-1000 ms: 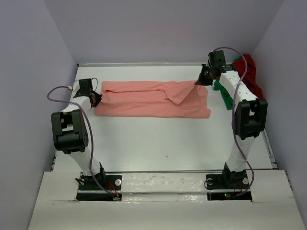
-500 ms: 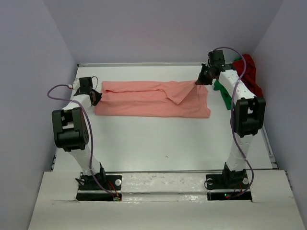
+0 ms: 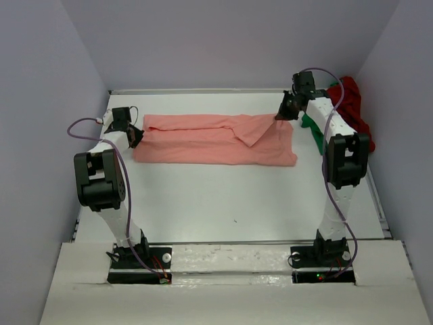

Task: Fold and stack the t-shirts
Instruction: Fold the tshirt

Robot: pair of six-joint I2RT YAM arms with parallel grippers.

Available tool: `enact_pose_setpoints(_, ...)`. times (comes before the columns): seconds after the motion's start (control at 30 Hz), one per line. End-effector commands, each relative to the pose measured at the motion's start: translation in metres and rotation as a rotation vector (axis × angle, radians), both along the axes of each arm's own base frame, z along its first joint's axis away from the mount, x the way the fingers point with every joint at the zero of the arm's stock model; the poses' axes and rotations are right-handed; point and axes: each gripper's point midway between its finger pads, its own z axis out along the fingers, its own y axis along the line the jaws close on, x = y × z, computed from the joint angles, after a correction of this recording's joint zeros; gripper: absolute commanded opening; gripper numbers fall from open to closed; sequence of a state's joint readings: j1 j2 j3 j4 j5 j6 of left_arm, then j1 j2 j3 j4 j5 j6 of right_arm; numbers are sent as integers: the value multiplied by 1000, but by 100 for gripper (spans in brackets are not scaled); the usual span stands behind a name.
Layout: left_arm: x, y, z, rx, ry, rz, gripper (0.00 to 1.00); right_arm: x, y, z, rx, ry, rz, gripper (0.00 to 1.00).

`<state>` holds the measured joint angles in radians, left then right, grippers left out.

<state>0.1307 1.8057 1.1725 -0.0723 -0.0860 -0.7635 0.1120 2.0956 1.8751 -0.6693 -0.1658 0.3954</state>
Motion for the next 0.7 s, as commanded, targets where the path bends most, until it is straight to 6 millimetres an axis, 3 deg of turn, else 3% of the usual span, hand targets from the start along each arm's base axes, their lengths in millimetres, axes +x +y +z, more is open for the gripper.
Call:
enact_pose_setpoints(0.0, 16, 7, 19, 38, -49, 11, 0, 18, -1, 21, 6, -74, 8, 0)
enact_pose_setpoints(0.27, 18, 8, 17, 49, -43, 9, 0, 27, 1, 11, 13, -65, 11, 0)
enact_pose_setpoints(0.5, 29, -8, 15, -8, -119, -87, 0, 34, 0, 1, 4, -62, 5, 0)
enact_pose_setpoints(0.53, 31, -10, 16, -13, -134, -95, 2, 35, 0, 0, 3, -62, 6, 0)
enact_pose_setpoints(0.67, 30, -11, 17, -19, -141, -104, 30, 42, -2, -2, -11, -78, 1, 0)
